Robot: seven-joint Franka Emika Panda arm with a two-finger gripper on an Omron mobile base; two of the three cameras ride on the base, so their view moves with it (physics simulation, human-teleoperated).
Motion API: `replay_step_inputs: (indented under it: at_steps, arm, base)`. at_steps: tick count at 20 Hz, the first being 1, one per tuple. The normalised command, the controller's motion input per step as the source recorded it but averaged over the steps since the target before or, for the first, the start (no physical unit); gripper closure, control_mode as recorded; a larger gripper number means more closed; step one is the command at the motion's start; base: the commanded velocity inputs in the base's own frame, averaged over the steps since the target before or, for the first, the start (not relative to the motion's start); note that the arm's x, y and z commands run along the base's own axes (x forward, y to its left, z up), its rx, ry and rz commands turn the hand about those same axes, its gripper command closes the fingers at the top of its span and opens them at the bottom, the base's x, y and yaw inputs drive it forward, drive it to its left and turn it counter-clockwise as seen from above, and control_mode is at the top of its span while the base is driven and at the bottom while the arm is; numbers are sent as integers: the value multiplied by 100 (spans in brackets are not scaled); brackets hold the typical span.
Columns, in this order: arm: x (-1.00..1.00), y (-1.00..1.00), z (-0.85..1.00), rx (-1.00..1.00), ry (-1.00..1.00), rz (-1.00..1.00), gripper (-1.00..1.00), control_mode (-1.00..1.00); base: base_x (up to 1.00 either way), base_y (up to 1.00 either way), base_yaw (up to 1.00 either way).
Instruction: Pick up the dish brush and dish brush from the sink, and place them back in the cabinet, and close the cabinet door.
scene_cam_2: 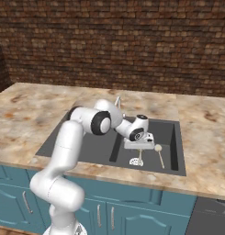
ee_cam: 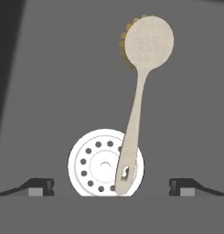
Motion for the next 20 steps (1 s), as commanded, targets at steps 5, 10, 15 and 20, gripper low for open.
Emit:
replay_step_inputs:
  at_steps: [5,10,15,20]
  arm:
    - [19,-13,-15,0,0,0,-100,-100]
    - [12,-8,-14,0,0,0,-100,-100]
    - [6,-4,-21,0,0,0,-100,-100]
    - [5,0,-20,0,2,0,-100,-100]
  base:
    - [0,0,0]
    - [0,0,0]
    - [0,0,0]
    - [0,0,0]
